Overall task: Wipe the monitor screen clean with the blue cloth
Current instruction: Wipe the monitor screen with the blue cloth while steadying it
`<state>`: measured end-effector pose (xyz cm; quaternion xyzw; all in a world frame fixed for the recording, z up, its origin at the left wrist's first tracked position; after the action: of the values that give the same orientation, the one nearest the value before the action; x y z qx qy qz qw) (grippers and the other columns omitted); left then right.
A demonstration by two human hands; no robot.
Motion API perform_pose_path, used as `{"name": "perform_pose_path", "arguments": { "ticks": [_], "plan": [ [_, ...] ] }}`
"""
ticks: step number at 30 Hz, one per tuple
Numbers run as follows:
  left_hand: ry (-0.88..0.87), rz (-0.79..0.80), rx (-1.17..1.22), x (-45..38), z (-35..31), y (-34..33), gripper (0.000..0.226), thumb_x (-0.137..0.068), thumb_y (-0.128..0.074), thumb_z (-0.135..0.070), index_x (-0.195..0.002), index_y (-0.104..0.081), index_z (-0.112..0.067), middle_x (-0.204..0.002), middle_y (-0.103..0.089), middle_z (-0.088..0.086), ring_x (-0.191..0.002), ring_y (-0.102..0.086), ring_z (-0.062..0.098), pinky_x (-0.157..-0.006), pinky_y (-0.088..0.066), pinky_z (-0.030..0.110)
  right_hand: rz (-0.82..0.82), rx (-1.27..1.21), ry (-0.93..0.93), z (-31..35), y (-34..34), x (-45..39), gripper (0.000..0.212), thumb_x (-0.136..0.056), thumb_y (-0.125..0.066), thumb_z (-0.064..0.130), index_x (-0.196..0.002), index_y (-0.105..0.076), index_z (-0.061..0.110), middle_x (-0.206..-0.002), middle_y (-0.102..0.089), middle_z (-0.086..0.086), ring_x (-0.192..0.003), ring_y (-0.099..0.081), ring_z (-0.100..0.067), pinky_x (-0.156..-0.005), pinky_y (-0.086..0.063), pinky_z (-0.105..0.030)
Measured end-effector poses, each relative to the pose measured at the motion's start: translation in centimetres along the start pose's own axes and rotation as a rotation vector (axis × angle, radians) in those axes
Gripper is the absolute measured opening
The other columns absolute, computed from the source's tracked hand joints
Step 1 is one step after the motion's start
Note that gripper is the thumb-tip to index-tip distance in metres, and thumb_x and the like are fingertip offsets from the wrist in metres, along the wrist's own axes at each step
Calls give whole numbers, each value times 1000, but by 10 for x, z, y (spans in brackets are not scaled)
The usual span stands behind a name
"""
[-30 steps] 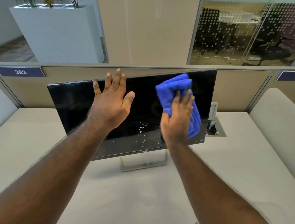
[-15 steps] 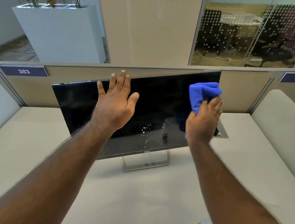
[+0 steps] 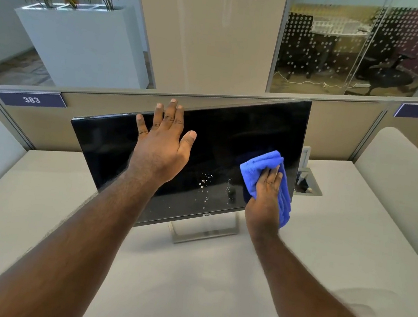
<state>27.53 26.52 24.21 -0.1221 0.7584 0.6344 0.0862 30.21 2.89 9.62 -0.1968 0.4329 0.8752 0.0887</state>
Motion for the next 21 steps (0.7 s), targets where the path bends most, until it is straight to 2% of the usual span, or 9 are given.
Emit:
{"name": "perform_pose_path", "arguments": {
  "ticks": [3,6,9,13,15,18,21],
  "plan": [
    [-14,-4,-20,0,0,1,66,-101,-12,-53,-155,10,-22,-163,20,-4,-143,24,13,-114,21,49,-102,55,30,19,19,-29,67,-88,-37,-4,-151,-18,-1,-159,-16,-21,-148,-13,-36,-121,-18,-45],
    [-17,8,-30,2,0,0,66,-101,-12,-53,-155,11,-22,-163,20,-4,-146,23,16,-115,20,51,-199,111,62,46,34,-55,64,-90,-22,6,-153,-10,3,-161,-12,-19,-149,-10,-35,-123,-9,-39],
    [-11,15,-19,3,-1,1,65,-102,-15,-51,-156,9,-21,-163,19,-3,-148,20,18,-116,18,52,-247,99,126,81,32,-58,65,-91,-34,5,-153,-12,3,-161,-14,-19,-148,-13,-38,-121,-11,-41],
    [-12,-18,-5,5,-2,7,65,-102,-19,-46,-157,2,-19,-165,13,-4,-151,14,19,-118,13,53,-200,76,298,132,5,-32,72,-85,-44,3,-151,-15,0,-158,-20,-21,-145,-19,-43,-118,-19,-47],
    [-1,-21,-10,7,3,7,65,-102,-17,-47,-157,3,-19,-165,14,-4,-150,14,19,-118,13,53,-127,34,409,158,-15,-12,73,-85,-48,1,-152,-19,4,-159,-20,-17,-147,-15,-40,-120,-19,-48],
    [15,-30,-26,13,17,9,64,-102,-15,-47,-157,7,-21,-164,18,-5,-149,18,17,-118,14,53,-30,95,539,172,-38,12,77,-87,-52,4,-154,-13,10,-162,-15,-11,-149,-9,-33,-121,-14,-47],
    [28,-58,-34,21,35,14,63,-103,-18,-45,-157,4,-20,-163,18,-5,-149,17,17,-117,15,52,-64,205,471,153,-36,10,71,-85,-47,3,-152,-21,8,-160,-22,-11,-147,-21,-32,-118,-16,-50]
  ]
}}
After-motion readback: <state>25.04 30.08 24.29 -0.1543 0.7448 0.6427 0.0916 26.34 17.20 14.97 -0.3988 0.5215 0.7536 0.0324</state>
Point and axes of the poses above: each hand's wrist, its own x-axis away from the middle knuckle, its own y-axis out of the back of the hand, z = x × y, the point moved 9 cm from there along -x, towards the middle knuckle
